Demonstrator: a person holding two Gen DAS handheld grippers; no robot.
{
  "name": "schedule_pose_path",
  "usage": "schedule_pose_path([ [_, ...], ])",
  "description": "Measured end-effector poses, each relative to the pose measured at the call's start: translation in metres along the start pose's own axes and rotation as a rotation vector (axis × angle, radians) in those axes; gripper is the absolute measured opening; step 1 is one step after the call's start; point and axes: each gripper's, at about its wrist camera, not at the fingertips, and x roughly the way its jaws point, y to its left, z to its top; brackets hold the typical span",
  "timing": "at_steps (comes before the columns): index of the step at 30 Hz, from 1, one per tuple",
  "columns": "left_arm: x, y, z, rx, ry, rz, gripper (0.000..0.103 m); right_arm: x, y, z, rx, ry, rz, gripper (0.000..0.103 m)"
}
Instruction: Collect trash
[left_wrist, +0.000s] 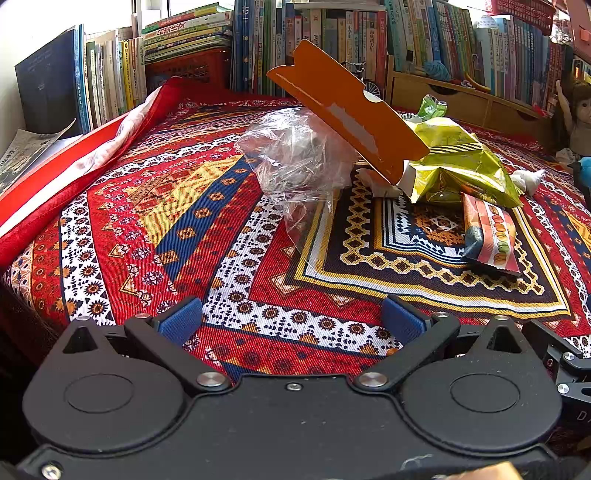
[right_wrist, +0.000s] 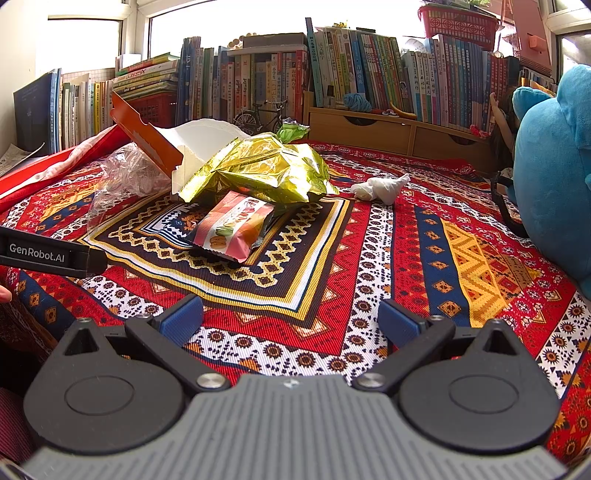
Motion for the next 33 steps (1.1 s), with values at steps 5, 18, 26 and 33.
schedule_pose_path([
  [5,0.0,0.0,0.0,0.0,0.0,0.0,0.103,0.0,0.0,0.0,0.0,0.0,0.0,0.103],
  [18,0.0,0.007,-0.001,0.005,0.003,-0.022,0.103,-0.001,-0.002,-0.001,-0.001,-0.007,0.009,0.103],
  [26,-0.009,0.014,0.011,-0.051,-0.04,-0.136,0.083,-0.009,-0.003,0.004,0.021,-0.041,0.055,0.1],
  [33,0.006,0.016,0.033,-0.087,-0.086,-0.117,0.07,-0.007,0.003,0.029,0.01,-0.084,0.149,0.096],
])
